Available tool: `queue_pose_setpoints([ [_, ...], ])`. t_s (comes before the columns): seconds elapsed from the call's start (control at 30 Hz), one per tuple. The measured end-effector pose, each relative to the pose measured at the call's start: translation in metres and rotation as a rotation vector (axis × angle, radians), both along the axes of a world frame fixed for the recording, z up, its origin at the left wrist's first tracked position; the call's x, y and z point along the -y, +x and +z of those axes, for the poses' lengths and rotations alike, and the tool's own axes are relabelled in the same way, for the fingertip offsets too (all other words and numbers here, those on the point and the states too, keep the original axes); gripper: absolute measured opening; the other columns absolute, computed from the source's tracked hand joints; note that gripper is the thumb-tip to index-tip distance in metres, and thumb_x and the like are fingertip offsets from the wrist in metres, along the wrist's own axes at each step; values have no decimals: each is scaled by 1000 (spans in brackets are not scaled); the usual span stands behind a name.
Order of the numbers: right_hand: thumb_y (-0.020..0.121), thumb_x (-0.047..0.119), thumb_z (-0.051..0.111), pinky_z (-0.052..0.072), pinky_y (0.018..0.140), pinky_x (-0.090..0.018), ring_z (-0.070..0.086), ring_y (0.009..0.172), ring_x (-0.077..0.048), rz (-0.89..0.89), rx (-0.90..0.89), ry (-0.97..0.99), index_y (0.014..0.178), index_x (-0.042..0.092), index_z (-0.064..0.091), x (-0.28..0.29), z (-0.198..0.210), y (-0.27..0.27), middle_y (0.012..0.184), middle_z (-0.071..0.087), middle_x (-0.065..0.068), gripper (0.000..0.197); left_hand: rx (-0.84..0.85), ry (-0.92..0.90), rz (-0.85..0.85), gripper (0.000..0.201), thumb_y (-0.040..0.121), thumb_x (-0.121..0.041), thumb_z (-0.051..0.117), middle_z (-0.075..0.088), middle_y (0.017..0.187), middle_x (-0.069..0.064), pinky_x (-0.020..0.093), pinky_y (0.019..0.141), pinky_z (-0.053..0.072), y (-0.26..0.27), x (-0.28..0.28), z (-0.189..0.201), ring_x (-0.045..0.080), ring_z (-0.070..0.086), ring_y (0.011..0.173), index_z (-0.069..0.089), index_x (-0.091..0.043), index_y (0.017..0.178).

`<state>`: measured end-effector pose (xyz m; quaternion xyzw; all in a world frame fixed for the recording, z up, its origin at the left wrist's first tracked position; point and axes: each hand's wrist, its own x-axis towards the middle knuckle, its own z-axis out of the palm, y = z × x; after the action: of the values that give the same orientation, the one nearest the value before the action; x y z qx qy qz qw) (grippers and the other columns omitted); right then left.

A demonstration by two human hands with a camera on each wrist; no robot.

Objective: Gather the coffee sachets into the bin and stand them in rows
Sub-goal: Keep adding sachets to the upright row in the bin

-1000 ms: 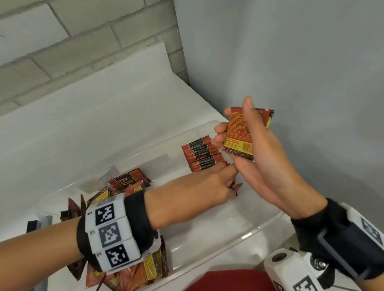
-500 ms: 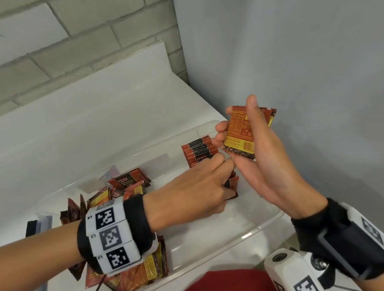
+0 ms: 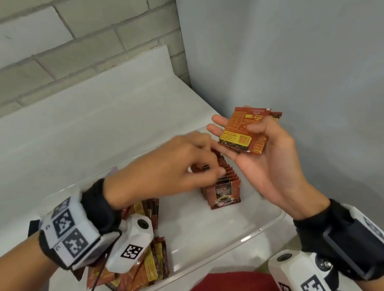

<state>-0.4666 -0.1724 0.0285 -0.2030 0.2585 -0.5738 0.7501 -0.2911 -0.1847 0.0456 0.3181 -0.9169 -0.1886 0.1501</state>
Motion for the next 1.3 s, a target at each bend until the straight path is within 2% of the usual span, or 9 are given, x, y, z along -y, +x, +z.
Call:
queue_pose_setpoints([
  [0.17,92,2,33,45,100,-54,61,114,-37,98,42,-41,138,10,41,1,-6,1,124,62,-23,47,-193,-70,355,22,91,-45,51,54,80,-3,13,63,38,7,10,13,8,50,73,64,-27,89],
  [0.37,81,-2,56,45,100,-56,63,112,-34,136,-154,-109,136,10,48,0,-8,2,124,64,-15,57,-245,164,498,43,81,-54,53,62,105,-8,17,77,49,8,15,11,3,56,94,62,-27,115],
  [0.53,84,1,57,50,95,-52,64,112,-33,170,-192,-134,135,8,48,-2,-6,2,125,64,-14,52,-400,342,421,31,83,-38,64,69,101,-1,47,87,52,11,15,15,19,64,97,72,-16,104],
  [0.63,82,18,59,51,94,-47,64,111,-29,194,-216,-143,126,9,56,-2,-3,3,121,67,-12,44,-539,380,380,20,81,-24,67,71,96,5,38,87,55,13,14,21,24,65,94,71,-13,96],
  [0.8,56,65,67,49,98,-45,62,114,-35,241,-192,-79,137,9,41,0,-4,6,127,61,-21,102,-613,339,252,12,82,-14,73,68,88,-6,32,80,51,18,15,19,17,60,86,71,-19,93],
  [0.97,77,47,56,50,97,-45,63,111,-36,262,-187,-66,130,1,48,-1,-3,3,119,66,-21,71,-636,342,140,11,82,-17,70,68,97,2,49,82,53,21,16,13,28,62,98,72,-25,90],
  [1.13,80,18,62,56,88,-39,68,103,-28,221,-272,-79,117,5,62,-1,-4,2,112,70,-16,39,-614,351,132,11,90,-11,63,66,110,-2,37,83,57,22,19,13,21,59,113,69,-11,99],
  [1.2,80,15,63,57,86,-36,68,102,-27,185,-260,-78,117,5,61,0,-4,2,112,70,-14,39,-591,317,184,19,94,-4,56,65,113,0,29,83,55,20,19,13,16,60,109,67,-12,107],
  [1.3,80,13,63,58,80,-30,70,97,-25,107,-245,-52,110,7,63,1,-4,0,107,72,-12,31,-595,325,299,25,99,-17,44,66,111,2,25,81,54,17,17,16,15,65,99,58,-15,121],
])
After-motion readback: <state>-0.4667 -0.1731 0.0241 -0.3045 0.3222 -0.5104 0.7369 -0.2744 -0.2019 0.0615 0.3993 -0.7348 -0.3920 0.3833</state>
